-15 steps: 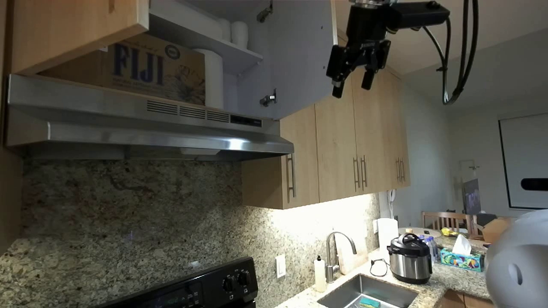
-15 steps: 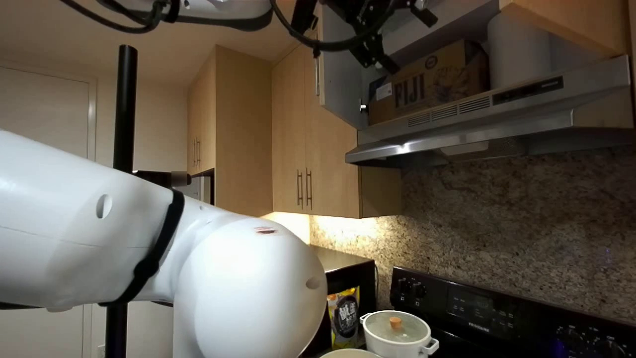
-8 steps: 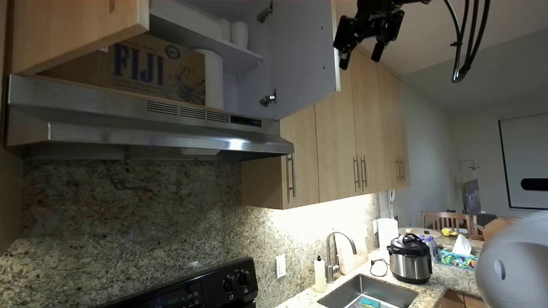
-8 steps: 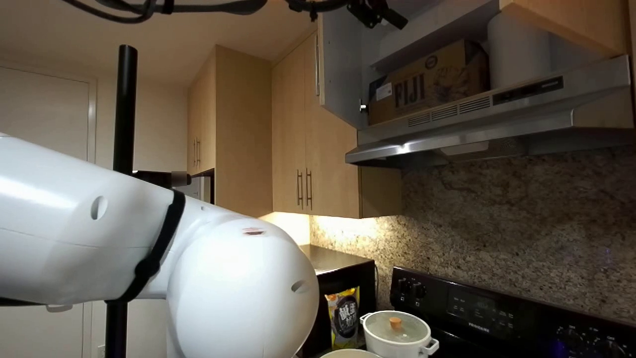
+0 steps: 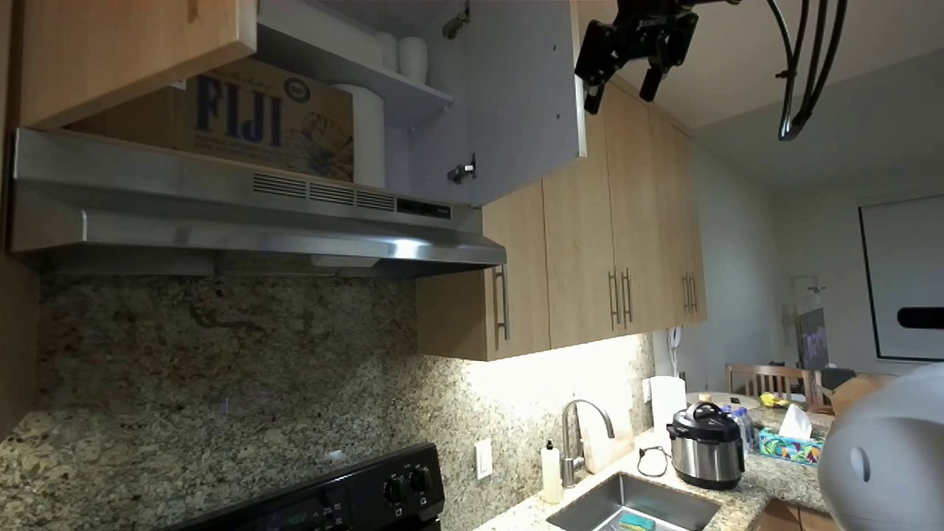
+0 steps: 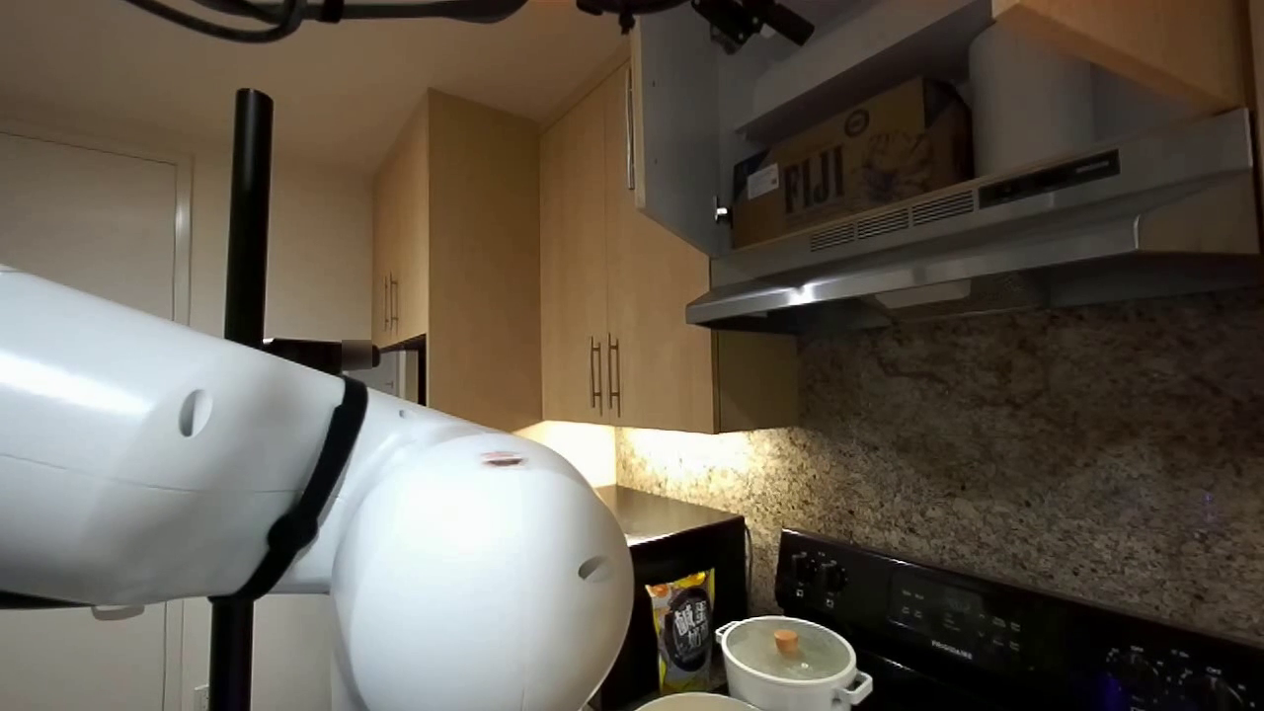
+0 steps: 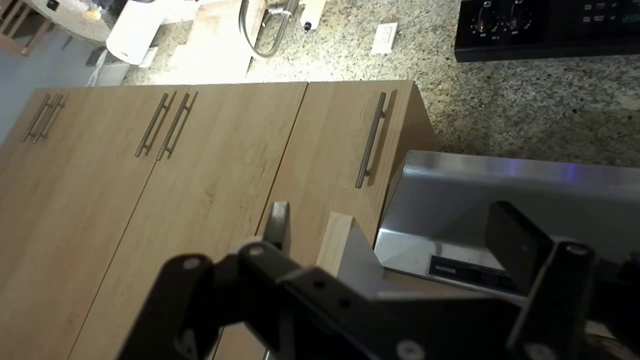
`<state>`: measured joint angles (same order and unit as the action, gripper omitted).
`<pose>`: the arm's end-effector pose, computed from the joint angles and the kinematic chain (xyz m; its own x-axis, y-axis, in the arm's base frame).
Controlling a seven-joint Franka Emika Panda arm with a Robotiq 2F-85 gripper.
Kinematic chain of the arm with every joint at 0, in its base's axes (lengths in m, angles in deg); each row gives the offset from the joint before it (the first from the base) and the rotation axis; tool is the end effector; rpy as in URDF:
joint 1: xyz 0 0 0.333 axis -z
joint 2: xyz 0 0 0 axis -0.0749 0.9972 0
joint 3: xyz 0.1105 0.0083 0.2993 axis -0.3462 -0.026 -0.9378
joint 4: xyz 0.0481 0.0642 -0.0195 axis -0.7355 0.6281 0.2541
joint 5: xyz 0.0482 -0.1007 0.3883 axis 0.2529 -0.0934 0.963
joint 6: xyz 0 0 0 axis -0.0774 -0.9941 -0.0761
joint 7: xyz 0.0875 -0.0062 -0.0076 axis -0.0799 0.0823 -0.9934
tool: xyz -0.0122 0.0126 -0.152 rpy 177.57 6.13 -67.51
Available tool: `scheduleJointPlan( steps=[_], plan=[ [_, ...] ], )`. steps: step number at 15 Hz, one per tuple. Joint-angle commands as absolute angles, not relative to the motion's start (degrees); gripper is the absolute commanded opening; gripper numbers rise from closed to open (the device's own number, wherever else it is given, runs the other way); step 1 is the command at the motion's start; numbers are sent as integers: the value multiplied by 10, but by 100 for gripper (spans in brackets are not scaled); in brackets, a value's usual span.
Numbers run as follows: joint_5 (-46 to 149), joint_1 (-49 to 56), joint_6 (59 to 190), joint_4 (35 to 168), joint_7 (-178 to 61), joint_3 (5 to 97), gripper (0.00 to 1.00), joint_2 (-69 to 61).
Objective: Close the cabinets left door completely
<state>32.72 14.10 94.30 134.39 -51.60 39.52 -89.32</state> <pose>0.1850 -0.0139 0.7826 0.6243 -0.0800 0.7771 -0.4412 -0.8570 0.2663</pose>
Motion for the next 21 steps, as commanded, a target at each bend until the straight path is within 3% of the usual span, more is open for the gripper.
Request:
scheduleJointPlan(
  steps=[1, 21],
  plan=[
    [321, 129, 980, 1388, -512, 409, 100, -898],
    [377, 60, 1158, 1323, -667, 556, 100, -763]
  ],
)
